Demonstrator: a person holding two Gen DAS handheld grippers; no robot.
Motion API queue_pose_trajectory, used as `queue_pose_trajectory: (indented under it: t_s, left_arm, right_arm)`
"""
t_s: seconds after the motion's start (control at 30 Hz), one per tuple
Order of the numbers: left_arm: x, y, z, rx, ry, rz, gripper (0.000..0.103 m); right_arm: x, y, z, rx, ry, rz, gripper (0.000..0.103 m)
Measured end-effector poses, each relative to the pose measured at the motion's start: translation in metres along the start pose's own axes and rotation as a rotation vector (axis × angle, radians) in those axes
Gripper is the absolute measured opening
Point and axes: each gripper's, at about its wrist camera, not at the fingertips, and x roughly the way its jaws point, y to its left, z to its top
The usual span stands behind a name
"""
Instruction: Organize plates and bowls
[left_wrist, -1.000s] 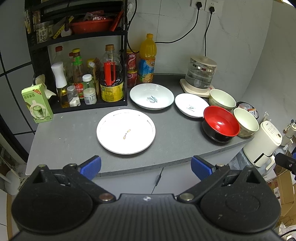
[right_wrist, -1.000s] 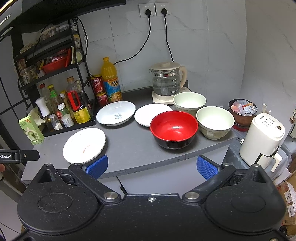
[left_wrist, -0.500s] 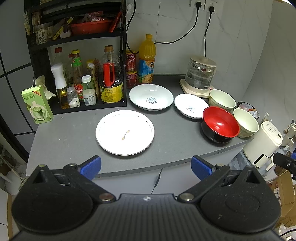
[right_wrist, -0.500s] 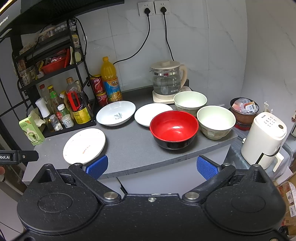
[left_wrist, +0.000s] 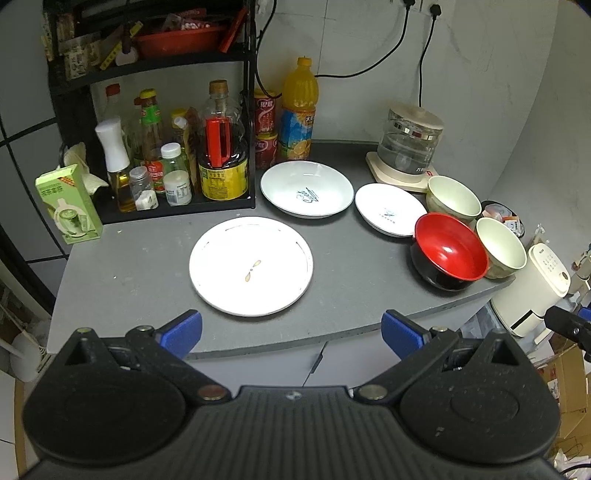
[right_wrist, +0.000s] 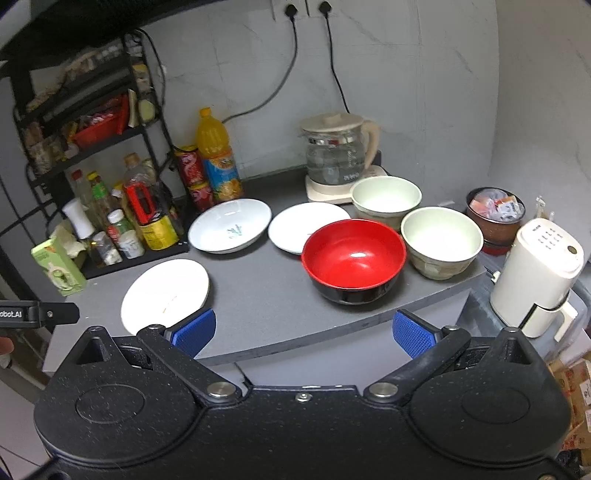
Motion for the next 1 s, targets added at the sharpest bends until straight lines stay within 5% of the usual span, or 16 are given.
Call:
queue_pose_trajectory:
  t_s: [0.17,1.0]
  left_arm:
    - [0.021,-0.001,0.016,0.011,0.015,-0.008,0.102]
    - [0.120,-0.015,0.097,0.113,0.081,-0.096,0.102]
  right_arm:
    - [0.013,0.004,0.014,-0.023,-0.058,-0.011,0.103]
    - [0.088,-0.010,0.048,0.192,0.011,-0.111,0.103]
